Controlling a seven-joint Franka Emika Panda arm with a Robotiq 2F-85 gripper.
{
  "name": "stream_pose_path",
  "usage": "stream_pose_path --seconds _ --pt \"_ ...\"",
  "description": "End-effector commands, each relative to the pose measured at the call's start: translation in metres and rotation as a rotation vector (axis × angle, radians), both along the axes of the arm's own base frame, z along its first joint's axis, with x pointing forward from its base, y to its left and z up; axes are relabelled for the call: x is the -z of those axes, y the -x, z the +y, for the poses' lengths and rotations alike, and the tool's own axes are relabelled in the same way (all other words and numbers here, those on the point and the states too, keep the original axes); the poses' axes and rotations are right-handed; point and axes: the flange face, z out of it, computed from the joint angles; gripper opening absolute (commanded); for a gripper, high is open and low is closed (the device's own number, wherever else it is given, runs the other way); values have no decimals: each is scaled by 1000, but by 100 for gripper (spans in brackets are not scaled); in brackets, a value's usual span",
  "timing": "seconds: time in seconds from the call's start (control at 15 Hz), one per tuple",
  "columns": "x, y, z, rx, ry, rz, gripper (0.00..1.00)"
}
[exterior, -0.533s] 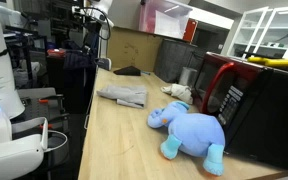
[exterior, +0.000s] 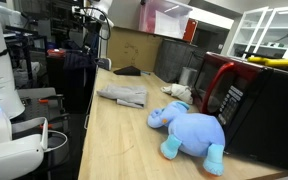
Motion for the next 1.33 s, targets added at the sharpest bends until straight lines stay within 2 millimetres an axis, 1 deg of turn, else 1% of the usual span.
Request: stream_pose_path --seconds 0.0,0.2,0.27,0.4,0.67,0.8,0.93,1.07,1.27 --pt "-1 0 0 0 0 1 100" --pt "-1 0 0 0 0 1 100" --pt "-1 -2 -3 -28 -15 -12 100" --pt "1 -11 -15 -48 -26 -47 100" --pt "14 -40 -61 -78 -53 -113 100" --pt "23 -54 -84 -106 -61 -157 100" --pt "35 -64 -100 -147 -67 -198 100" --pt "50 -68 -107 -211 -72 -235 100" --pt "77 -76 -113 -312 -66 -281 100"
